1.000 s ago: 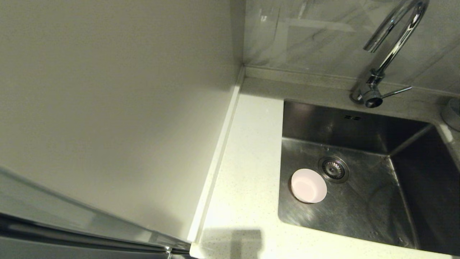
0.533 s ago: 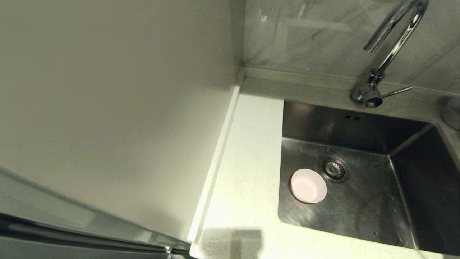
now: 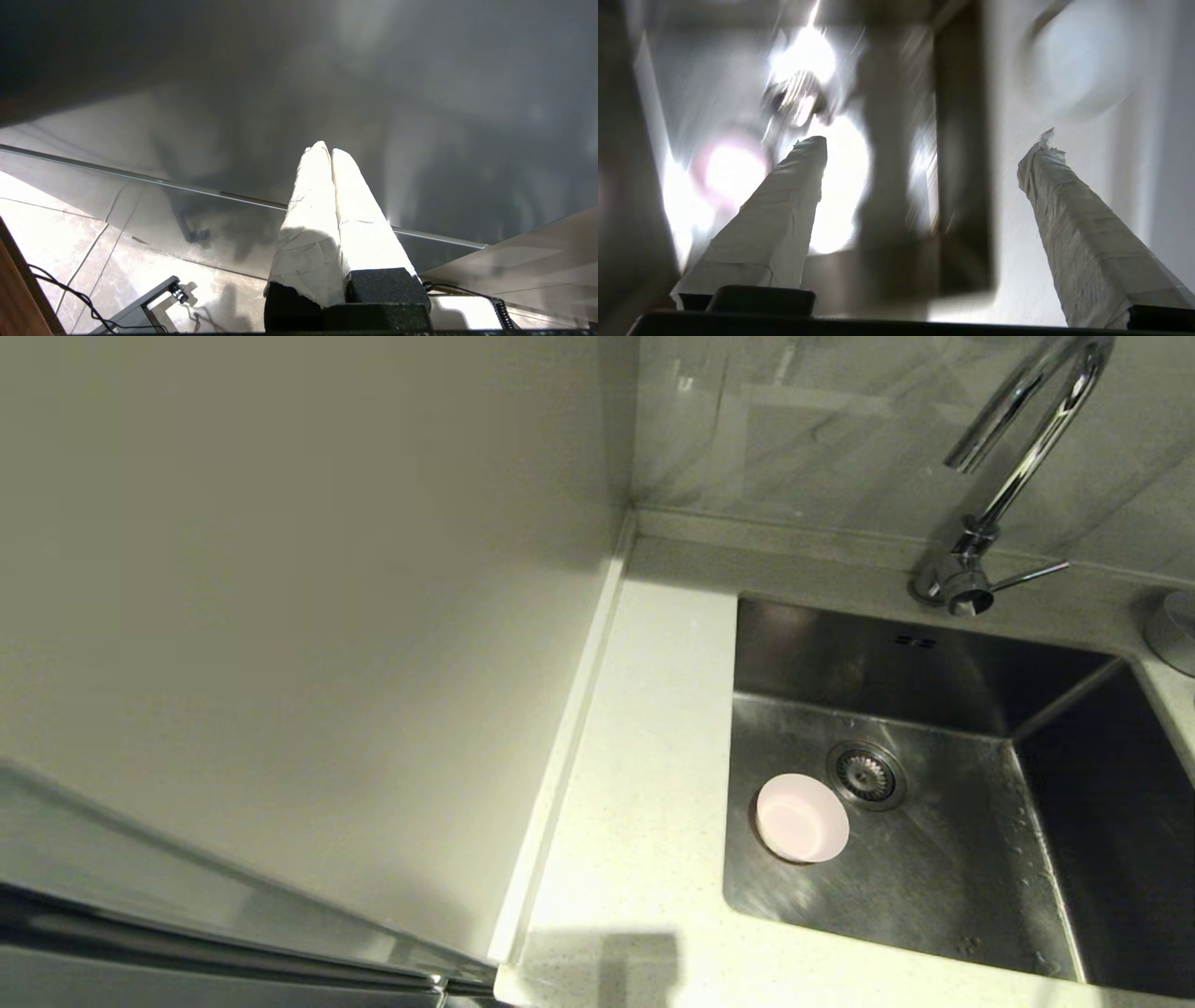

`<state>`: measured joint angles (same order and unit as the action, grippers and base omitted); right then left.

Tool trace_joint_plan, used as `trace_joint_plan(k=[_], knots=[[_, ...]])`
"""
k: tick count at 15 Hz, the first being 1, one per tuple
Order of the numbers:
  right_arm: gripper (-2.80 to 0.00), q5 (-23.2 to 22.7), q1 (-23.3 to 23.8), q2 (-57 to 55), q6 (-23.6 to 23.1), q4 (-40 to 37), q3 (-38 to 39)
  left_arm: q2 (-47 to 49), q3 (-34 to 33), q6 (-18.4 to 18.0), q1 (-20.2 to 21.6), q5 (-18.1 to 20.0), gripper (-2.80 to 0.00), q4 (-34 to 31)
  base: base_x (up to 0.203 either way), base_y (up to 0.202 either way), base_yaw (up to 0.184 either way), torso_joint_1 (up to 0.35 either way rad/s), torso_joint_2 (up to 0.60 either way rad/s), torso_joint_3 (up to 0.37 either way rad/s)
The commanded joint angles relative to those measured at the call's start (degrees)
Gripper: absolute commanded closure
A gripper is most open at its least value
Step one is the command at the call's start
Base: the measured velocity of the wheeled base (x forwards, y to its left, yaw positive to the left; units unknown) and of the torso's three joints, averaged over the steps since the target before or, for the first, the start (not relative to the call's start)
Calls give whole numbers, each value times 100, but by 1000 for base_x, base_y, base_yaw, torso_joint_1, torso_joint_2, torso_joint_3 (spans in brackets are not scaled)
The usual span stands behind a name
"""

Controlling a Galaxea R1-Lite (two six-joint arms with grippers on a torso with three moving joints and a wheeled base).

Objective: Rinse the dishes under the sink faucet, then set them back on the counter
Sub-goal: Put a bowl back to the table from the sink

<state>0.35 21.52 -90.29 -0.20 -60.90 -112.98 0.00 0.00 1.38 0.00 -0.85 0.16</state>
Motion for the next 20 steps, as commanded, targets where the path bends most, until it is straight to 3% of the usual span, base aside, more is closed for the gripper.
trace_joint_plan(k=[1,4,9,11,14,17,19,20], knots=[[-280,-19,-273,224,-240,-1115,-38,-18,0,3,0,-3,0,2,0,0,0,0,0,0],[-280,-8,-299,231,-945,-1668,-23,-18,0,3,0,-10,0,2,0,0,0,0,0,0],[-280,-142,-342,173,-942,-1785,173,-22,0,3,-4,-3,0,2,0,0,0,0,0,0],[-280,-442,-419,126,-921,-1770,529,-18,0,3,0,-3,0,2,0,0,0,0,0,0],[-280,-529,-550,-212,-913,-1598,1054,-18,0,3,0,-3,0,2,0,0,0,0,0,0],[-280,-458,-827,-600,-411,367,1992,-18,0,3,0,-3,0,2,0,0,0,0,0,0],[-280,-114,-1311,-966,289,2096,2775,-18,0,3,0,-3,0,2,0,0,0,0,0,0],[-280,24,-1715,-1161,741,2476,2988,-18,0,3,0,-3,0,2,0,0,0,0,0,0]])
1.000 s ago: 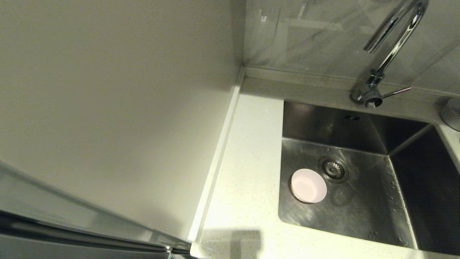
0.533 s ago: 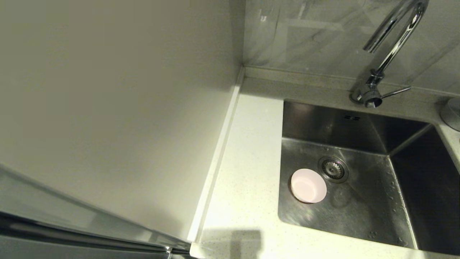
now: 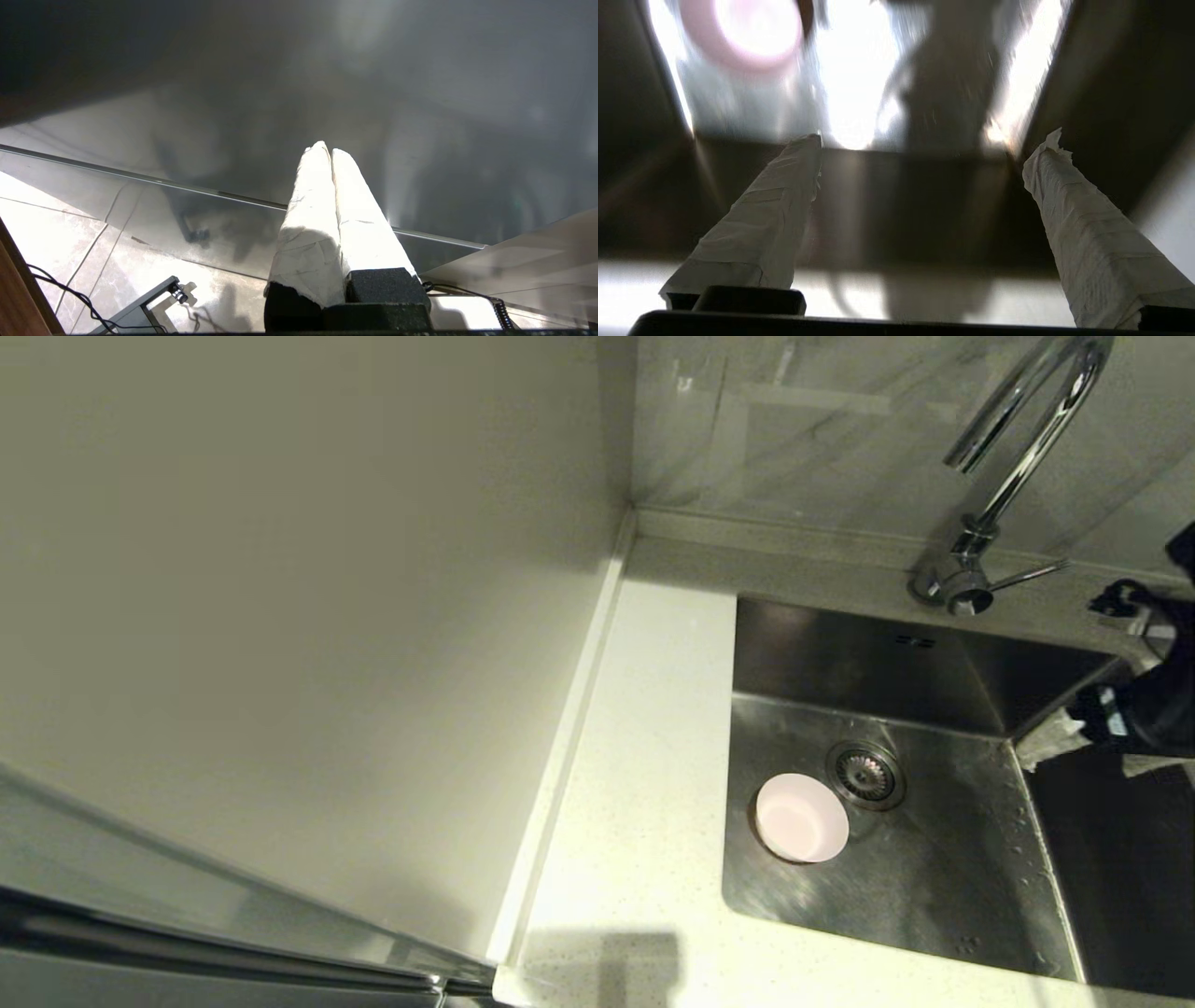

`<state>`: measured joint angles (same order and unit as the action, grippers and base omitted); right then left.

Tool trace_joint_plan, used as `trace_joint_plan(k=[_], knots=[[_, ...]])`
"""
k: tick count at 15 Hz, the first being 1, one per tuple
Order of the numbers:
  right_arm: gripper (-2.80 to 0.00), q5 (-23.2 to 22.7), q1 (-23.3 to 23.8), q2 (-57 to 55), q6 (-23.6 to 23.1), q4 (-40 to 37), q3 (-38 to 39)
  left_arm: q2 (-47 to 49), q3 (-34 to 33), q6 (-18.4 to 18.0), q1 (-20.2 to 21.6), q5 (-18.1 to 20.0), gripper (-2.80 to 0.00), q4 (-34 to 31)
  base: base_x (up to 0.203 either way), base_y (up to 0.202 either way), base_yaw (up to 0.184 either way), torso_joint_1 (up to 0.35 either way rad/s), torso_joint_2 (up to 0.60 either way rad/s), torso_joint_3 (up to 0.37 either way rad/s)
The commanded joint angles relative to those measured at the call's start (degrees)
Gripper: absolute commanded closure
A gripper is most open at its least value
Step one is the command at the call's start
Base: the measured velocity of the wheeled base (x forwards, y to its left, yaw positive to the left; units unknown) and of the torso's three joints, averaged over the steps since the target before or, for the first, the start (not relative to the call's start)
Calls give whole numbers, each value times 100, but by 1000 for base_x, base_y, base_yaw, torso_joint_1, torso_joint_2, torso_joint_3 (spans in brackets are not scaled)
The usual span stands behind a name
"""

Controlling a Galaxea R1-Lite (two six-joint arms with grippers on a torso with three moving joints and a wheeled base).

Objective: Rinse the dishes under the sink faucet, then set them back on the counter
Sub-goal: Put a bowl back to the table from the sink

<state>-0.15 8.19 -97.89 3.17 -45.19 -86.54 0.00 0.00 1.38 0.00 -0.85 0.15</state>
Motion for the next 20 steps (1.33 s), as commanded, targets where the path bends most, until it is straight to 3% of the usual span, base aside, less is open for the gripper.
trace_joint_plan(k=[1,2,4,14,20], knots=[[-280,162,-722,-656,918,1123,471,-26,0,3,0,-3,0,3,0,0,0,0,0,0],[-280,204,-986,-902,1372,1243,532,-18,0,2,0,-3,0,3,0,0,0,0,0,0],[-280,224,-1204,-1270,1717,1361,538,-25,0,3,-4,-3,0,3,0,0,0,0,0,0],[-280,281,-1444,-2607,1765,2084,418,-18,0,3,0,-3,0,3,0,0,0,0,0,0],[-280,335,-1584,-3238,1757,2324,-163,-18,0,3,0,-3,0,3,0,0,0,0,0,0]])
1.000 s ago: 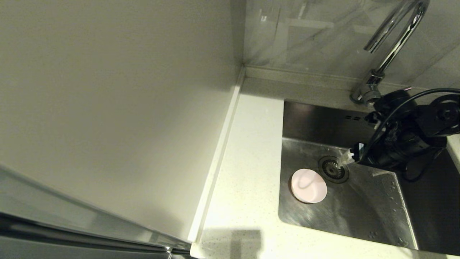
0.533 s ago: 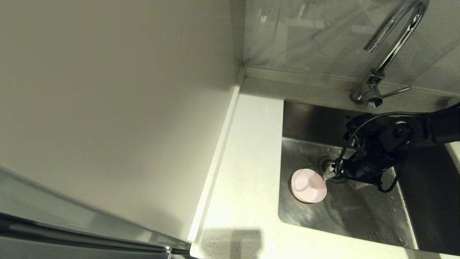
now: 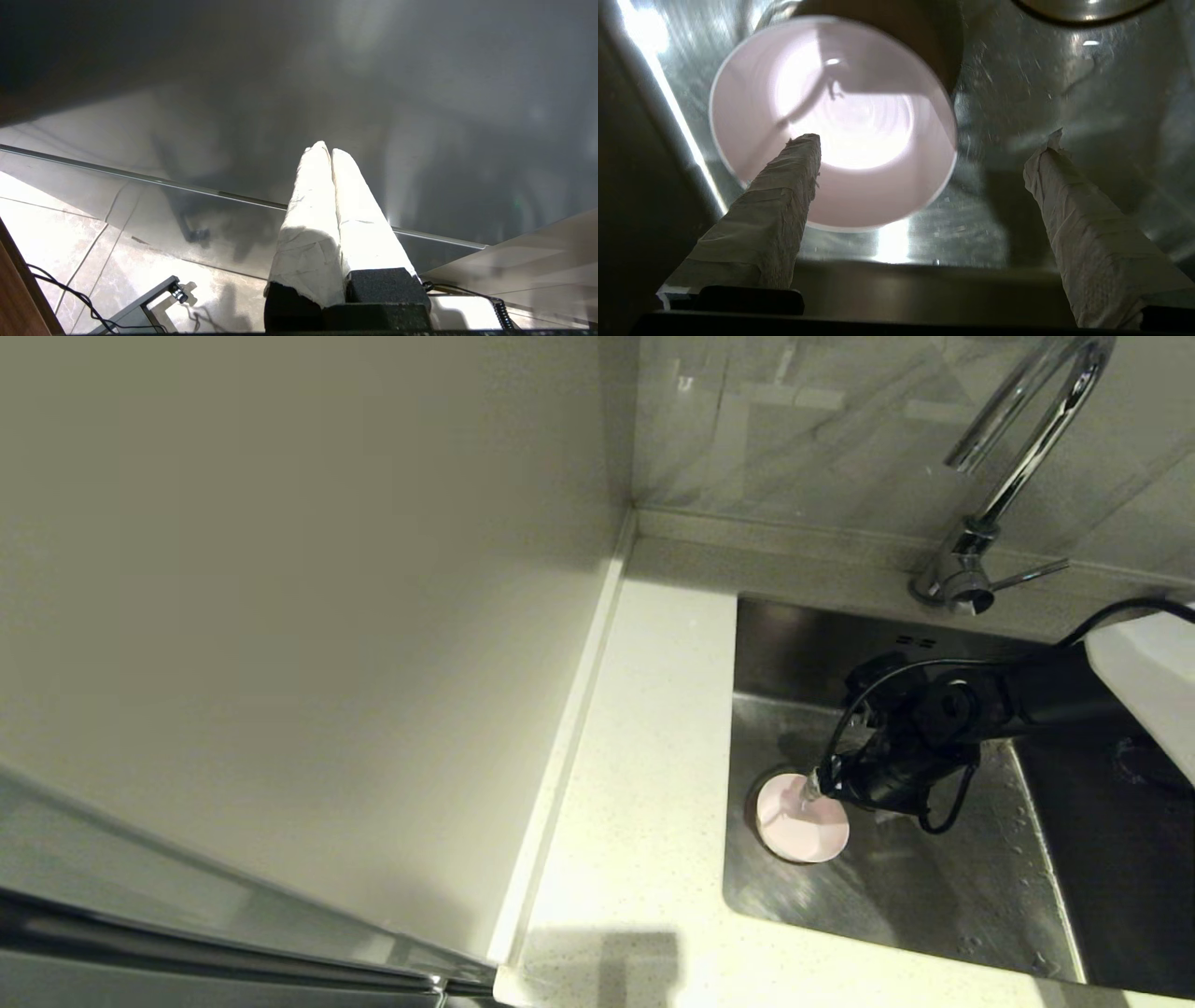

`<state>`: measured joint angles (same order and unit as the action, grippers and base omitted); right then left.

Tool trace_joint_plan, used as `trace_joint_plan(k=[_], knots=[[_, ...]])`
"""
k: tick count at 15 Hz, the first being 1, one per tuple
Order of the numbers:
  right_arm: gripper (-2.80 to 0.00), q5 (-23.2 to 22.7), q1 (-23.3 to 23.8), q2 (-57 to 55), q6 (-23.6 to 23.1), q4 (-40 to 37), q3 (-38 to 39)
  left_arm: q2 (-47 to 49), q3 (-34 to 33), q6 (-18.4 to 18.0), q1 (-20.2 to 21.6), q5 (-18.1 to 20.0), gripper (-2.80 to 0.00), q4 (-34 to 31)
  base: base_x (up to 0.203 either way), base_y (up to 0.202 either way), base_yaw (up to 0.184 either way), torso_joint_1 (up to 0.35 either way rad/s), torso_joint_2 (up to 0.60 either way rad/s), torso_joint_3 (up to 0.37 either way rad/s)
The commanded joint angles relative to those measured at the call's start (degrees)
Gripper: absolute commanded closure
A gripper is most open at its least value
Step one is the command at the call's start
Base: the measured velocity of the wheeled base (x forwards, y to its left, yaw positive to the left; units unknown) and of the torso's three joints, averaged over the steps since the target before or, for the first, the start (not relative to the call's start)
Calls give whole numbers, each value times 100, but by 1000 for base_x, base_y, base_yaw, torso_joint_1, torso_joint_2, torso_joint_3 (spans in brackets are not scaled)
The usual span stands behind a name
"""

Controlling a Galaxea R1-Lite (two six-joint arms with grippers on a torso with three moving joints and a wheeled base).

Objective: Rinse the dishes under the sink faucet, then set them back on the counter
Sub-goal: Put a bowl back to the table from the sink

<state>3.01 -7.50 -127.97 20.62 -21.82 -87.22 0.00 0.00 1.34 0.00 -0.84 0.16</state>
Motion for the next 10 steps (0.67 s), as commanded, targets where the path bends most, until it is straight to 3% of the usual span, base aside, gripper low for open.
trace_joint_plan(k=[1,10], knots=[[-280,120,-19,-309,12,-8,-119,-18,0,6,0,-4,0,2,0,0,0,0,0,0],[-280,601,-33,-960,12,-32,-861,-20,0,6,-4,-4,0,2,0,0,0,0,0,0]])
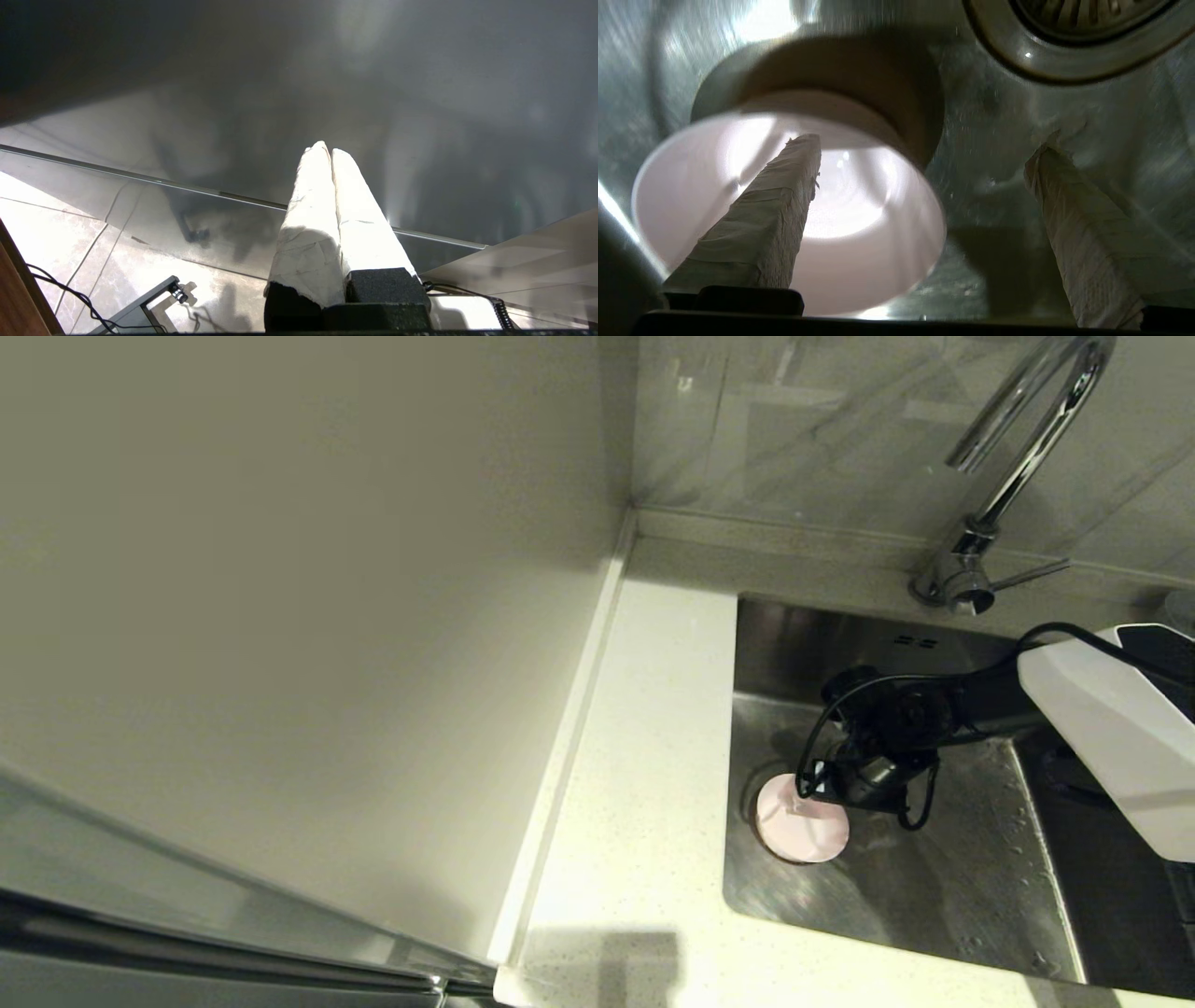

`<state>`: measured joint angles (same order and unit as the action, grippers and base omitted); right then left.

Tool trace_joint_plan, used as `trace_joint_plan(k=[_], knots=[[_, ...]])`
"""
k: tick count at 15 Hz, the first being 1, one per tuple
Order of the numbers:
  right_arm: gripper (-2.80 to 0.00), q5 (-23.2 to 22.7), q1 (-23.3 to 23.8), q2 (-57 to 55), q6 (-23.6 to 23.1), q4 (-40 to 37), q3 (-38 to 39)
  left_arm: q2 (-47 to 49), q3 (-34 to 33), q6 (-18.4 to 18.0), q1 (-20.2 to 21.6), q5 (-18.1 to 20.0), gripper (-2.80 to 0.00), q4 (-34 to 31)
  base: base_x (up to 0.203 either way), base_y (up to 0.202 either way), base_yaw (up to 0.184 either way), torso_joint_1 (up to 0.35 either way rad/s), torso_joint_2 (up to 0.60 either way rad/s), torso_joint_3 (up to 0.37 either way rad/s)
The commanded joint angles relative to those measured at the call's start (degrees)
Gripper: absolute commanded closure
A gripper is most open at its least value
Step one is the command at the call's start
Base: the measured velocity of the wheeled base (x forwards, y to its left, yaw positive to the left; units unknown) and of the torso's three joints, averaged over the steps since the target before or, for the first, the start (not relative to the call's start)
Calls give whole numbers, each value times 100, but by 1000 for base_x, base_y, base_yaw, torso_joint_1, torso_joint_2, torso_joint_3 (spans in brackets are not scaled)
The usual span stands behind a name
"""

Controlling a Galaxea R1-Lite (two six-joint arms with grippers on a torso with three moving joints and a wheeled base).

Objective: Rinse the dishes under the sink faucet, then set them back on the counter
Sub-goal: Put a bowl back to the table from the sink

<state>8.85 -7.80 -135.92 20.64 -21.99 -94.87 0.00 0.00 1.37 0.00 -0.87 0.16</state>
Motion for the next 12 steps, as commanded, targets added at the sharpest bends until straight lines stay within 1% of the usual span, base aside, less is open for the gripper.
trace_joint_plan(k=[1,2,5,12], knots=[[-280,36,-2,-224,10,-16,-149,-18,0,4,0,-1,0,2,0,0,0,0,0,0],[-280,46,-2,-255,10,-20,-155,-18,0,-5,0,-1,0,2,0,0,0,0,0,0],[-280,275,-2,-295,-16,-33,-146,-18,0,4,0,-3,0,2,0,0,0,0,0,0],[-280,266,-2,-286,37,-60,-120,-20,0,4,0,-1,0,2,0,0,0,0,0,0]])
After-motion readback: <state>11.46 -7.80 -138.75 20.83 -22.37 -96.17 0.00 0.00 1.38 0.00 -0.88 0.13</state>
